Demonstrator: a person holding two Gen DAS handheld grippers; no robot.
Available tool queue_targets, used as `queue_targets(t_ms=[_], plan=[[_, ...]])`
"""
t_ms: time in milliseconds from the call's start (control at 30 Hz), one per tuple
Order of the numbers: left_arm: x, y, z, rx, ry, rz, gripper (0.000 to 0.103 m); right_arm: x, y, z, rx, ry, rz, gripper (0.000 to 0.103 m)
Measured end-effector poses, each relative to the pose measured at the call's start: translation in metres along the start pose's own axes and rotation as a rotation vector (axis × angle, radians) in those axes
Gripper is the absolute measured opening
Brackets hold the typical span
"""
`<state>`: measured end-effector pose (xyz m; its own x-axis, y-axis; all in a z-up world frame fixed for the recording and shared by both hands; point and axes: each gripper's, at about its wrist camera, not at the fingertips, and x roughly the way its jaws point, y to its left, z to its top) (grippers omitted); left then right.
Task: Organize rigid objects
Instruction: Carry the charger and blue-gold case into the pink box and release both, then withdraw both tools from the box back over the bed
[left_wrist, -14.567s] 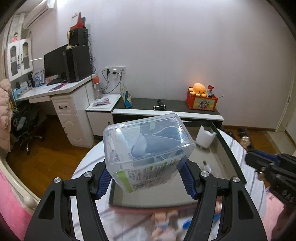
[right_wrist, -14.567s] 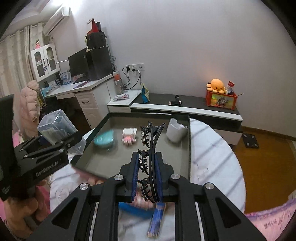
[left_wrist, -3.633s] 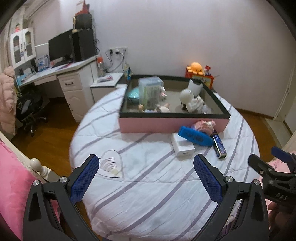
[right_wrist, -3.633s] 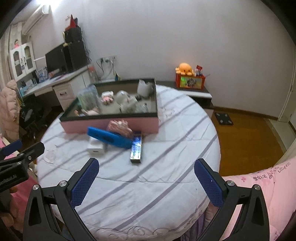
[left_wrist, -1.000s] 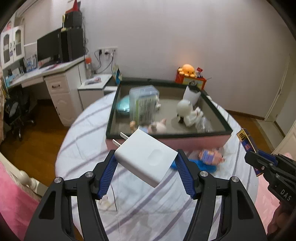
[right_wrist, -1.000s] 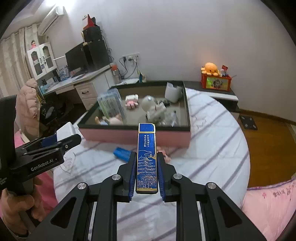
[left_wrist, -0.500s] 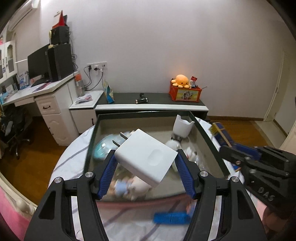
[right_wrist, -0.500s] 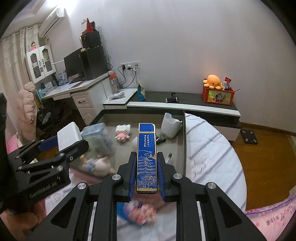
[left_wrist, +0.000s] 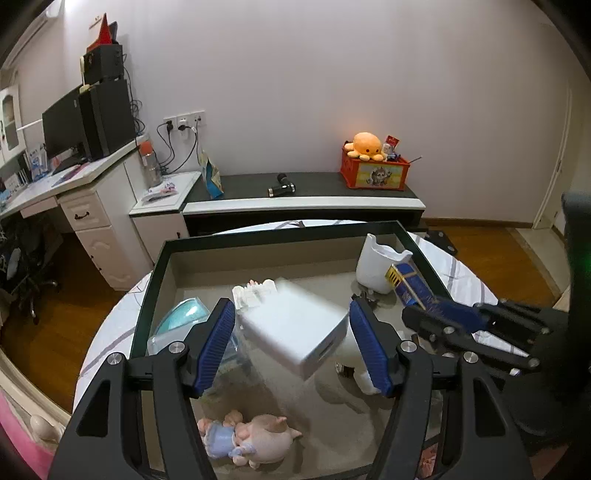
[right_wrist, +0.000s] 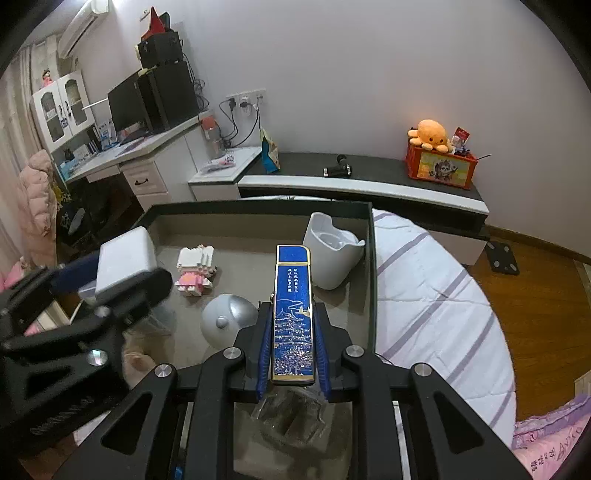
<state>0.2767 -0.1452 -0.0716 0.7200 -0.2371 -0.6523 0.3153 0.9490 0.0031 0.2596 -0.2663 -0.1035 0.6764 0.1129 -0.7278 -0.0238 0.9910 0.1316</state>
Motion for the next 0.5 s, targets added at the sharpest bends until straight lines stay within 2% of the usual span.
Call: queue_targets(t_ms=[67, 133, 200, 267, 300, 333, 500], plan=[[-0.002, 0.001, 0.001, 0.001, -0.009, 0.006, 0.075, 0.002, 0.001, 0.0, -0.001, 0.002, -0.003, 0.021], [-0.006, 0.005, 0.0, -0.003, -0.028, 0.029, 0.09, 0.001, 0.003, -0.001, -0.008, 0.0, -0.003, 0.023], [-0.015, 0.007, 0.0, -0.007, -0.053, 0.046, 0.094, -0.004, 0.005, -0.001, -0.012, -0.018, -0.011, 0.04], [-0.024, 0.008, -0.001, -0.012, -0.072, 0.055, 0.099, -0.012, 0.007, -0.002, -0.013, -0.044, -0.006, 0.072], [-0.028, 0.009, -0.002, -0.015, -0.082, 0.062, 0.103, -0.015, 0.008, -0.002, -0.016, -0.055, -0.009, 0.077], [-0.034, 0.011, -0.002, -0.017, -0.096, 0.074, 0.103, -0.017, 0.009, -0.001, -0.018, -0.062, -0.011, 0.081], [-0.065, 0.018, -0.011, -0.026, -0.132, 0.104, 0.103, -0.038, 0.016, -0.006, -0.001, -0.089, -0.031, 0.086]])
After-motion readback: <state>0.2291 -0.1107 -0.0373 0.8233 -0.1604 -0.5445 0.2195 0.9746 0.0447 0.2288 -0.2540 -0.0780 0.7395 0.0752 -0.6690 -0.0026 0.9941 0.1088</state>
